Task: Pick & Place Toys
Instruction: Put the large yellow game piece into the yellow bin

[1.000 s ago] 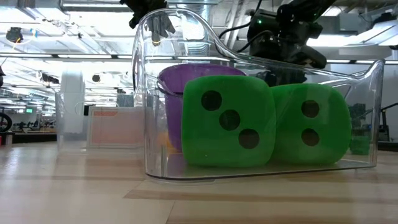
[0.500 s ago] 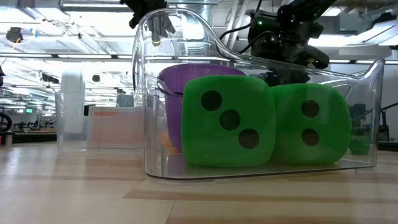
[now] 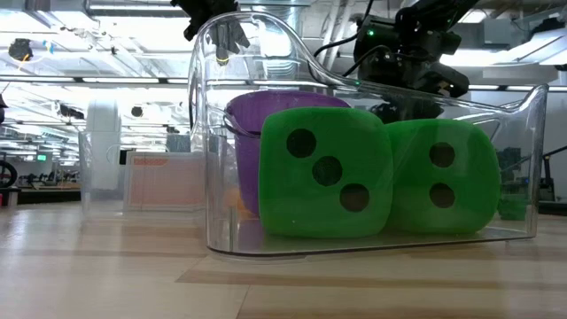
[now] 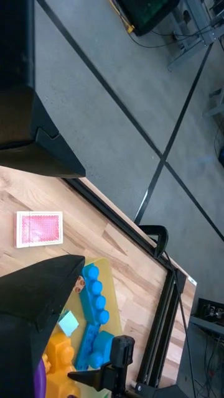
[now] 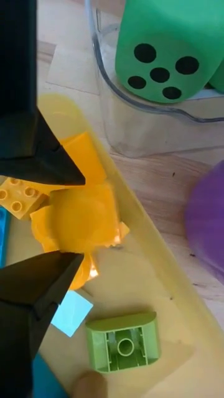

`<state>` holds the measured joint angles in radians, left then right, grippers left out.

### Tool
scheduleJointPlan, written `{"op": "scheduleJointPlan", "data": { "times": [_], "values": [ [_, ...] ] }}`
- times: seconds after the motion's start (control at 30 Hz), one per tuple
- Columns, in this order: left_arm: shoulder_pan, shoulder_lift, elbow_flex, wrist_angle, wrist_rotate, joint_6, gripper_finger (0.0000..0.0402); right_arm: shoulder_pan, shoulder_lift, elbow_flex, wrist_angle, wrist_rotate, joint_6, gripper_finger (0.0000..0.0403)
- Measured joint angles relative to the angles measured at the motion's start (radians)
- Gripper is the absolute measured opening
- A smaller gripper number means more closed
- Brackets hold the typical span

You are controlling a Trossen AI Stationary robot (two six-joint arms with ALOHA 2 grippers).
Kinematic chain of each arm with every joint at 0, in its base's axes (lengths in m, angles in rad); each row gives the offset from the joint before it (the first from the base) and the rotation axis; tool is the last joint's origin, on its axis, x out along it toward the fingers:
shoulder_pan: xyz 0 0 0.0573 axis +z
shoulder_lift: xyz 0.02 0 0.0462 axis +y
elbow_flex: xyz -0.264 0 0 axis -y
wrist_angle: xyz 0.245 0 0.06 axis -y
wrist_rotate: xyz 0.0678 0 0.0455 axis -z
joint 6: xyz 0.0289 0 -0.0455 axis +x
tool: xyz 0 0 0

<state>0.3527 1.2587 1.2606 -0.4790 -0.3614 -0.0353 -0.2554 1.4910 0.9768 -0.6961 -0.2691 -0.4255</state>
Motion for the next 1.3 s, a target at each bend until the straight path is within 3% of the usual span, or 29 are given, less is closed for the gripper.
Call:
{"op": "scheduleJointPlan", "data": {
  "times": [0.63,0.9,1.13,1.3],
  "values": [
    [0.000,0.000,0.000,0.000,0.000,0.000,0.0208,-0.011,-0.001,0.000,0.007,-0.031,0.055,0.0190],
    [0.000,0.000,0.000,0.000,0.000,0.000,0.0208,-0.066,-0.001,0.000,0.060,-0.152,0.211,0.0192],
    [0.000,0.000,0.000,-0.004,-0.001,0.008,0.0208,-0.124,-0.038,-0.001,0.126,-0.156,0.360,0.0193],
    [0.001,0.000,0.000,-0.028,-0.001,0.047,0.0209,-0.169,-0.146,-0.001,0.213,-0.157,0.480,0.0202]
  ]
}}
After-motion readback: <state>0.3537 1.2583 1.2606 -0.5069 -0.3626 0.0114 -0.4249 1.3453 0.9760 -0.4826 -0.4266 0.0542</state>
